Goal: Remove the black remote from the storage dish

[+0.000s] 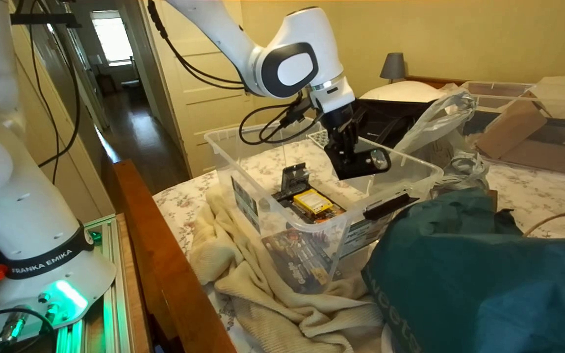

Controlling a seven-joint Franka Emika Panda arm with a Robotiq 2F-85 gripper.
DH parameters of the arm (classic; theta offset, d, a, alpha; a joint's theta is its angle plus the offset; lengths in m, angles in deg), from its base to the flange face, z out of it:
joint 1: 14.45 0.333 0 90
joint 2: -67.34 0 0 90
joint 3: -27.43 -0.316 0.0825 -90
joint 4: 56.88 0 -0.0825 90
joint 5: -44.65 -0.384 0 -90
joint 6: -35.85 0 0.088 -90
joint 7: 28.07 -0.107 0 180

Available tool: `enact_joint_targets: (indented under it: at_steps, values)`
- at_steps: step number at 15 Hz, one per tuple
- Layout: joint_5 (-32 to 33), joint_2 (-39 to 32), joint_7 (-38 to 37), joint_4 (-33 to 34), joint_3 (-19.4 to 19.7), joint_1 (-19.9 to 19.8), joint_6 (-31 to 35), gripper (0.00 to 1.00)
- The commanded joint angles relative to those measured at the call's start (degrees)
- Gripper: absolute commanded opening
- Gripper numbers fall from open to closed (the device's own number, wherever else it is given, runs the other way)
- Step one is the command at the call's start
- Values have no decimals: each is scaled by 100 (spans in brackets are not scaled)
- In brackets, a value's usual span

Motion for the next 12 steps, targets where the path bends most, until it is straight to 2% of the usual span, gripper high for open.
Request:
enact_joint_targets:
  at_steps: [1, 4, 6, 12]
  values:
    - [710, 436, -268, -120, 180, 167, -34, 3]
    - [1434, 746, -581, -126, 289, 246, -73, 3]
    - [1667, 922, -616, -98, 143, 140, -77, 3]
    - [836, 961, 168, 140, -631, -316, 69, 3]
